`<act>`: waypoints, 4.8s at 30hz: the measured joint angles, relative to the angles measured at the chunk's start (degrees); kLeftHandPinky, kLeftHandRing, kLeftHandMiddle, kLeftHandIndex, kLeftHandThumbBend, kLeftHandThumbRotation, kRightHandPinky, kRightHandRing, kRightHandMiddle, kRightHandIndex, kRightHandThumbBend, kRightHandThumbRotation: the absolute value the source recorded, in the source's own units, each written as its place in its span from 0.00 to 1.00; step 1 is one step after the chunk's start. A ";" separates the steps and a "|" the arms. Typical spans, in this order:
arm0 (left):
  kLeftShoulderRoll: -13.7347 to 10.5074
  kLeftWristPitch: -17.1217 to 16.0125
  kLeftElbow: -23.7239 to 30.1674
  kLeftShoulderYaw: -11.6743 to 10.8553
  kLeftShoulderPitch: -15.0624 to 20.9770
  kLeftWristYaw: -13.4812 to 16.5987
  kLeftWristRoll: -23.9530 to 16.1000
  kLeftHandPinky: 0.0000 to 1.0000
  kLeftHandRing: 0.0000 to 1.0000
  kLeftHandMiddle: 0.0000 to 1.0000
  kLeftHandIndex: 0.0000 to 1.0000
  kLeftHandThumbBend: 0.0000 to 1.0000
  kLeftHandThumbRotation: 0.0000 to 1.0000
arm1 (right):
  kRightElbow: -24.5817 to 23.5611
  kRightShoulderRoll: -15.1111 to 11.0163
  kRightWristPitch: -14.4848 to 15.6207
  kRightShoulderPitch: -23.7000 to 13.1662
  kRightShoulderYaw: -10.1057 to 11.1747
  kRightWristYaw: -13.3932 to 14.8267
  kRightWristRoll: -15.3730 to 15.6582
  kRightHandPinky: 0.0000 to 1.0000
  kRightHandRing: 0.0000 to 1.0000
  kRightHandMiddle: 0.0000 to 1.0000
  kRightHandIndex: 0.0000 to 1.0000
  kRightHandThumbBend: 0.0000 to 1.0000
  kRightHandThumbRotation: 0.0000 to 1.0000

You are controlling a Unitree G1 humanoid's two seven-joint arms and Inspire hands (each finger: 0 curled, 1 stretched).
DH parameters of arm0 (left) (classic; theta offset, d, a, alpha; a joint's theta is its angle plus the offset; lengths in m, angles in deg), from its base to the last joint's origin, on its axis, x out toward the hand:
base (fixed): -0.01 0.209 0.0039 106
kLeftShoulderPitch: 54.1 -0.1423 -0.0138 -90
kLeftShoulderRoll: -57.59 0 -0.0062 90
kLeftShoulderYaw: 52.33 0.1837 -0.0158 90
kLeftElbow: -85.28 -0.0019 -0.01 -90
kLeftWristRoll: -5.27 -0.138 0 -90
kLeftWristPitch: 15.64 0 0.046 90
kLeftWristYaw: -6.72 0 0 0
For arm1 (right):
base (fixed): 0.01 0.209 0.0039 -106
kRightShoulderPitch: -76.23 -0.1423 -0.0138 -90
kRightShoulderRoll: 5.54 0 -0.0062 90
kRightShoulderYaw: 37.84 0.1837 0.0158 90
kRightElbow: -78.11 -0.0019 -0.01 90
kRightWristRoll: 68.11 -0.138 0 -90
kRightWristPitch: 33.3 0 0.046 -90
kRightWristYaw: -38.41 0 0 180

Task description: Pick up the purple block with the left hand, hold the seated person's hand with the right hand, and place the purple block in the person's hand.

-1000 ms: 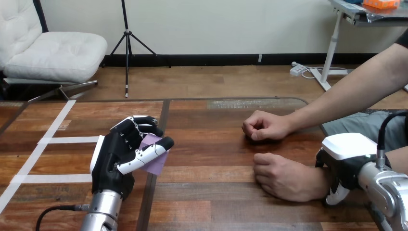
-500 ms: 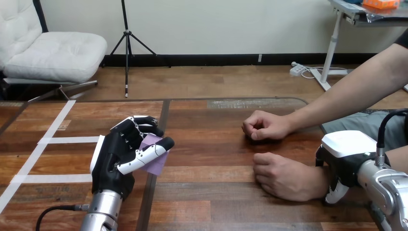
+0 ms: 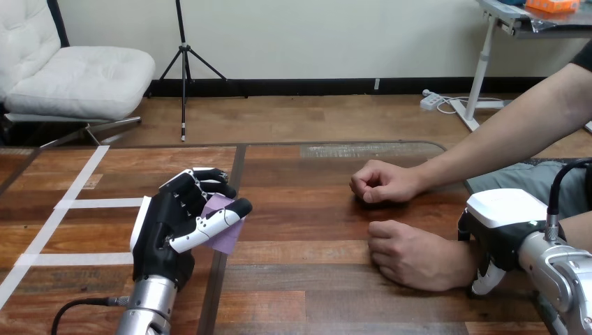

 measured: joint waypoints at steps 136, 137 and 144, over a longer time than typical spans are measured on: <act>4.85 3.88 0.27 3.14 3.32 -0.15 -2.40 0.36 0.40 0.48 0.50 0.95 0.08 | -18.43 -2.00 1.02 2.79 3.29 0.22 -6.12 0.26 0.34 0.41 0.48 0.83 0.00; 4.88 3.88 0.27 3.14 3.32 -0.22 -2.40 0.36 0.40 0.48 0.50 0.95 0.08 | -18.45 -2.00 1.03 2.79 3.28 0.22 -6.12 0.26 0.34 0.42 0.48 0.83 0.00; 4.93 3.88 0.27 3.19 3.32 -0.47 -2.52 0.36 0.40 0.48 0.50 0.95 0.09 | -18.46 -2.00 0.93 2.79 3.29 0.23 -6.13 0.26 0.34 0.41 0.48 0.83 0.00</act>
